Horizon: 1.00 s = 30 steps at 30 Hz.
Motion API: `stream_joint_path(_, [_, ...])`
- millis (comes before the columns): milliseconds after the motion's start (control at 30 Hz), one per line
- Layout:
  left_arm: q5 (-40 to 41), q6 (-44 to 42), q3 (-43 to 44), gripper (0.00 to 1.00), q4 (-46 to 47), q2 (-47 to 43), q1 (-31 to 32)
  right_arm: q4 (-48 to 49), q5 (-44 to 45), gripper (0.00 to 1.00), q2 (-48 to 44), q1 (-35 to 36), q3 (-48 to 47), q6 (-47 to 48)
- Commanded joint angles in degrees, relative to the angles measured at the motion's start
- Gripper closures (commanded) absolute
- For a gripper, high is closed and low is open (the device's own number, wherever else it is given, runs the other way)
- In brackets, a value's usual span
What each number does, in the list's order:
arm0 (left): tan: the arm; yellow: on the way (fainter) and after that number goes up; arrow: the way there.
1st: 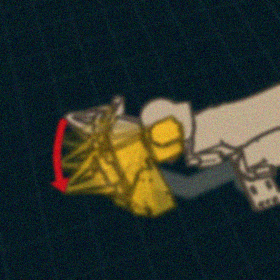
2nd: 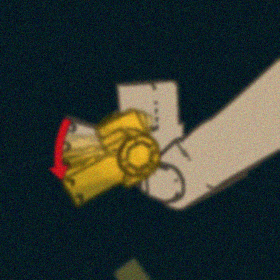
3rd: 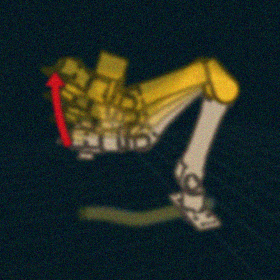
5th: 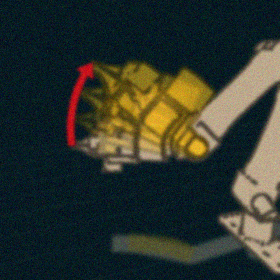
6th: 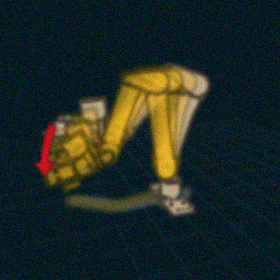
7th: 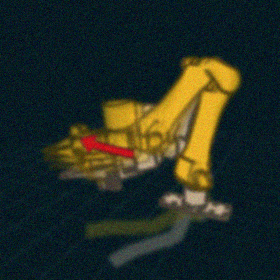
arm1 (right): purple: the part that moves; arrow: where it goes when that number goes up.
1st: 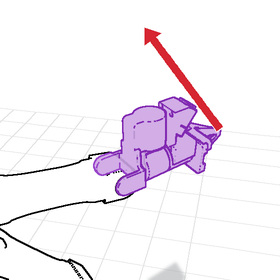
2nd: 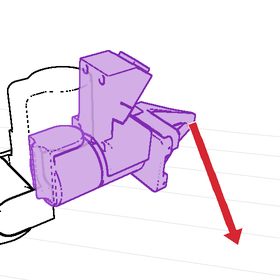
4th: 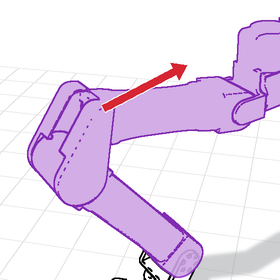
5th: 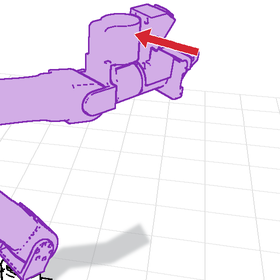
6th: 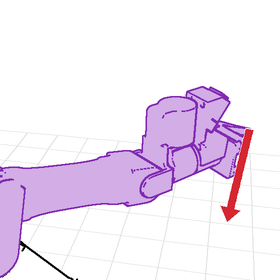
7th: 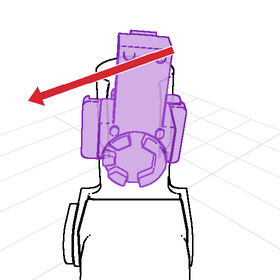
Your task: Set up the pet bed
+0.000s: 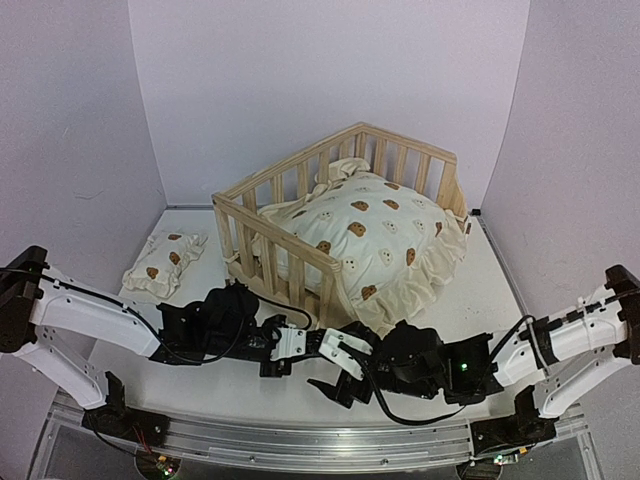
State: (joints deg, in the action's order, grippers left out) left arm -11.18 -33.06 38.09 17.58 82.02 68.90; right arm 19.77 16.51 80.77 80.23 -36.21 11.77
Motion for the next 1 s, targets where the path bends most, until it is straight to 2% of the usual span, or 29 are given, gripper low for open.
stream_joint_path(0, [-2.7,0.3,-0.3,1.0,4.4,-2.4,0.8,-8.6,7.4,0.1,-6.7,0.2,-0.6,-8.3])
stream_joint_path(100, [-2.7,0.7,-1.3,1.0,4.5,-3.1,0.8,-8.2,4.1,0.1,-9.9,0.2,1.1,-6.6])
stream_joint_path(233, [-2.7,1.1,-1.3,1.0,4.6,-3.4,0.8,3.1,-0.3,0.09,-12.4,0.2,8.1,-2.9])
stream_joint_path(333, [-2.9,1.2,-1.2,1.0,4.7,-3.4,0.8,9.7,-3.8,0.1,-11.6,0.4,9.9,-1.4])
stream_joint_path(500, [-3.1,0.9,-1.2,1.0,4.9,-3.9,0.7,17.3,-4.6,0.1,-7.0,0.7,9.2,1.9])
stream_joint_path(767, [-3.5,0.8,-1.6,1.0,4.9,-4.9,0.6,24.7,-1.9,0.1,1.3,1.3,6.0,4.6])
stream_joint_path(967, [-3.6,0.6,-1.4,1.0,4.9,-3.6,0.5,29.1,6.3,0.09,3.0,3.7,6.5,7.6])
